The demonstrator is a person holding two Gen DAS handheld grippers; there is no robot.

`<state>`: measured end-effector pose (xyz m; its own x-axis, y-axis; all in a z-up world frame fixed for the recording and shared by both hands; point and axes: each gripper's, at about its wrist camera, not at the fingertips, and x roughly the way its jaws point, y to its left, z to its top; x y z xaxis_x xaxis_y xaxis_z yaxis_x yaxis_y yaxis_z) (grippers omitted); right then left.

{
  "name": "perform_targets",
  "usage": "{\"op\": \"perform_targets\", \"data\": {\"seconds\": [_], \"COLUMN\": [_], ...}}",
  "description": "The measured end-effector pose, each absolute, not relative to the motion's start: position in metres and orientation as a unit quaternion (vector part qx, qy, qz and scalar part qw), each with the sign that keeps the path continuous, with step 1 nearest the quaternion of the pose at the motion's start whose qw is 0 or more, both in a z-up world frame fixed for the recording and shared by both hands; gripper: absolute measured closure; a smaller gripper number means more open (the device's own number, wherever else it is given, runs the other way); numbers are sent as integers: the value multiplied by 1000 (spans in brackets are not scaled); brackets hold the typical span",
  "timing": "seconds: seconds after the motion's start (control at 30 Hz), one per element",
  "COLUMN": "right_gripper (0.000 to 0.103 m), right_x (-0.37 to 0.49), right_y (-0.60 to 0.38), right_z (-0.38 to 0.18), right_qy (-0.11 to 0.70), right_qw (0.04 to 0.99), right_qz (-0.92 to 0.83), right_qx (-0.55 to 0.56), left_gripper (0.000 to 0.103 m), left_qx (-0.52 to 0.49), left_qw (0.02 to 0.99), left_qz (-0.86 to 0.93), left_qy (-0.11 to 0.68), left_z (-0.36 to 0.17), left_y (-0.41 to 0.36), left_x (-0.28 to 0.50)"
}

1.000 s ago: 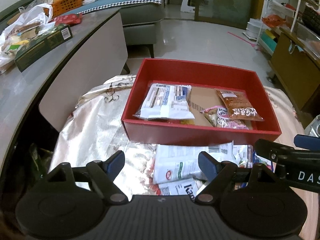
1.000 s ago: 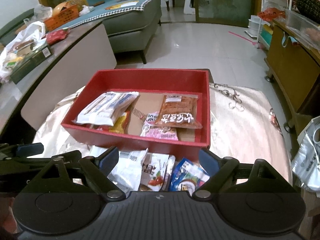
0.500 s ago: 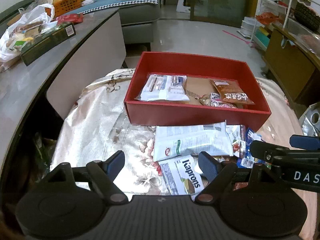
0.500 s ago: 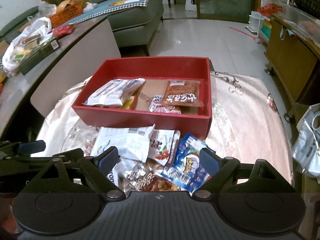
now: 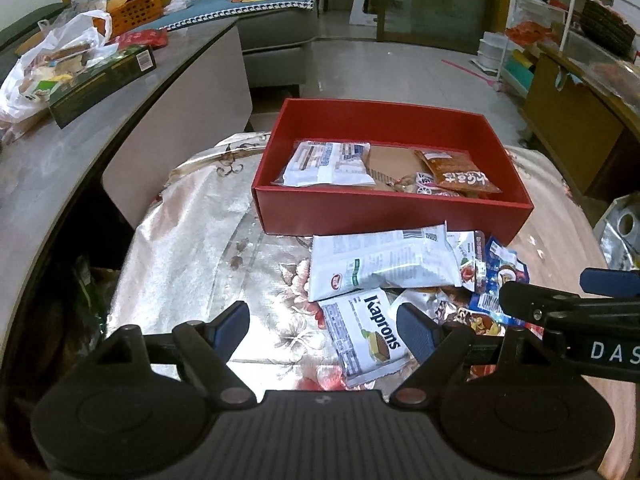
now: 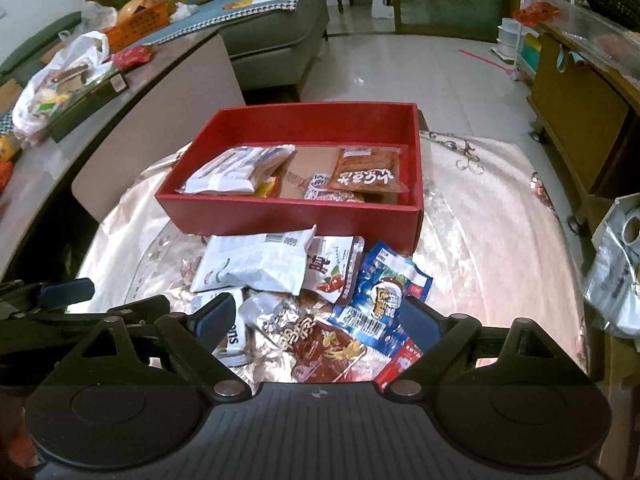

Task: Organize snacks
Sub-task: 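Withdraw both tools from the red box toward the snack pile, then grasp the white clear snack packet with the left tool while the right tool approaches the red packet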

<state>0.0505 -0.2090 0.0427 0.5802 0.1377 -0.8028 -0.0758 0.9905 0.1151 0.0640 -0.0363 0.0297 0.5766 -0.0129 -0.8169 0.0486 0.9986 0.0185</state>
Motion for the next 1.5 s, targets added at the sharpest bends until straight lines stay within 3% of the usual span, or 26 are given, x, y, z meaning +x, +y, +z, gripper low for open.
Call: {"op": "perform_targets", "data": {"seconds": [0.93,1.5], "right_gripper": [6,5], "right_x": [25,31], "right_y": [-217,-236], "right_z": [25,19], "right_qy": [487,494], "right_qw": [872,867], "right_qz": [45,42], "right_qx": [30,49], "left_gripper": [27,27], "left_qx": [21,-123], "left_qw": [878,849], "left_qz": [3,5], "left_qy": [479,513], "left_z": [17,5], "left_y": [-20,20], "left_x": [40,82]}}
